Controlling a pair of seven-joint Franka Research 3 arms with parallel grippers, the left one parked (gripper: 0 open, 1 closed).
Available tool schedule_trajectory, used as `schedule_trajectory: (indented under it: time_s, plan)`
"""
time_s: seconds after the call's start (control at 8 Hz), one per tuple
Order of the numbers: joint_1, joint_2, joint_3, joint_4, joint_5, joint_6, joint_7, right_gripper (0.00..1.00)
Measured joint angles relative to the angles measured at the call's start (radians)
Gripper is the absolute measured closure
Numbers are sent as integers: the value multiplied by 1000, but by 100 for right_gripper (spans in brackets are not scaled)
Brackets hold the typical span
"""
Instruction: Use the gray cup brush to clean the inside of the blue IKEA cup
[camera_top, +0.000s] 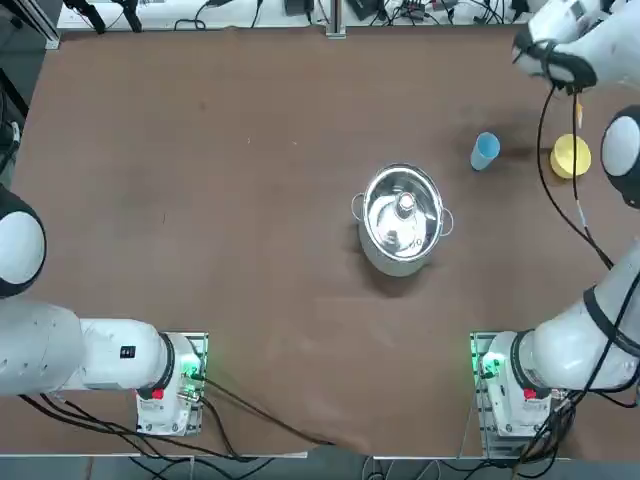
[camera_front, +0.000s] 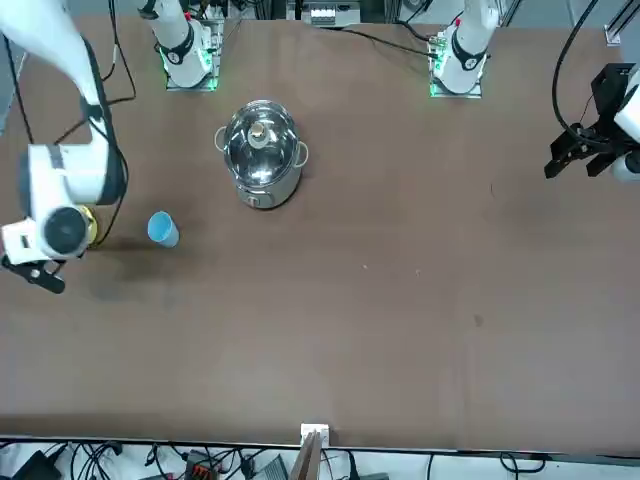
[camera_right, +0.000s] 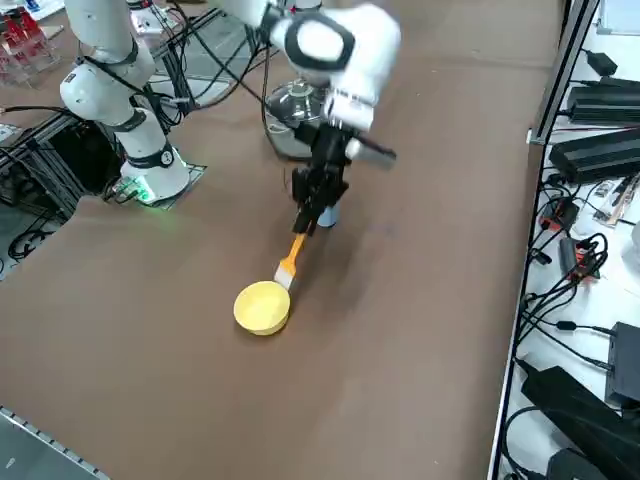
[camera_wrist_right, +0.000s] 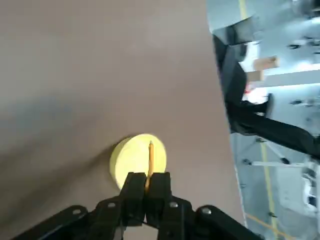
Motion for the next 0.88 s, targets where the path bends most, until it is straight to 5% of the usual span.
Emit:
schedule_trajectory:
  time_s: [0.62, 0.88]
  plan:
    - [10, -106, 85, 81, 389, -105, -212, 96]
    - [13, -117, 115, 64, 456, -109, -243, 96]
